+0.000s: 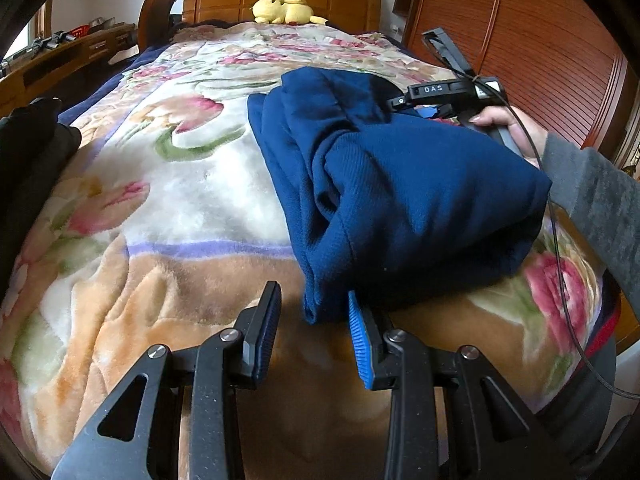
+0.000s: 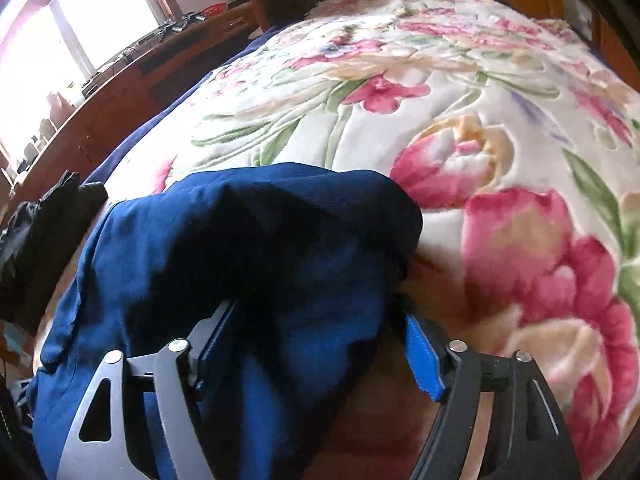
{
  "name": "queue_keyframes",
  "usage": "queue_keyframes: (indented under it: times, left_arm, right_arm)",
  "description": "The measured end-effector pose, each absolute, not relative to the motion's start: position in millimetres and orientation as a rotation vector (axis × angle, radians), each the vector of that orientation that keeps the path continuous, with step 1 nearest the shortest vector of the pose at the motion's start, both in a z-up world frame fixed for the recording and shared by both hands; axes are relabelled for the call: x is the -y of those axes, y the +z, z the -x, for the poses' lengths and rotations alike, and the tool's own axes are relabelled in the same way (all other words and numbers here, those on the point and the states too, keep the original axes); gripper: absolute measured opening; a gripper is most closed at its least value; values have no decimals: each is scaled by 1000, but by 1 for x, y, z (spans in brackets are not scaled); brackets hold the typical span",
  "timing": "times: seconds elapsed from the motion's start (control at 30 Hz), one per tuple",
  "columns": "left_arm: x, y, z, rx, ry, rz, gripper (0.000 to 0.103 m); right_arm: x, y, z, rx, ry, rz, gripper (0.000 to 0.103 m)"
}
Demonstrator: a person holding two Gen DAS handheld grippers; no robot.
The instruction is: Fold large clothes
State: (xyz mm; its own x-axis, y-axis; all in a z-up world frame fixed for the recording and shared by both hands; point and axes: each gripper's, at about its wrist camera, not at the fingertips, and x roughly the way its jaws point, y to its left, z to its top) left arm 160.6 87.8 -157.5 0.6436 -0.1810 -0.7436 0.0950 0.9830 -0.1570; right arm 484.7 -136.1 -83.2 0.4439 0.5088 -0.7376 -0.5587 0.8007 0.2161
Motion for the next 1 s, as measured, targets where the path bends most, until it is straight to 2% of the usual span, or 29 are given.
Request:
queue_keyframes:
  times: [0.23, 0.3, 0.33, 0.37, 0.4, 0.5, 0.73, 1.0]
  left_arm:
    - [-83, -160, -165, -853, -150, 105, 35]
    - [-83, -160, -164, -841, -158, 117, 34]
    - [-83, -160, -164, -836, -171, 128, 30]
    - [-83, -160, -163, -836, -193, 143, 18]
    - [-86, -159, -162, -831, -217, 174, 15]
    - [-87, -153, -157, -806, -225, 167, 9]
    - [-102, -111, -133, -687, -187, 130, 8]
    - [-192, -35, -85, -523, -51, 89, 7]
  right_arm:
    - [136, -99, -504, -929, 700, -32, 81]
    - [136, -99, -503, -943, 738, -66, 64]
    - [135, -99, -503, -949, 755, -83, 55]
    - [135, -98, -501, -948, 761, -84, 44]
    - [132, -95, -499, -939, 770, -72, 31]
    - [126, -80, -484, -867, 753, -2, 23]
    - [109, -15, -433, -663, 734, 90, 18]
    - [41, 62, -379, -512, 793, 172, 18]
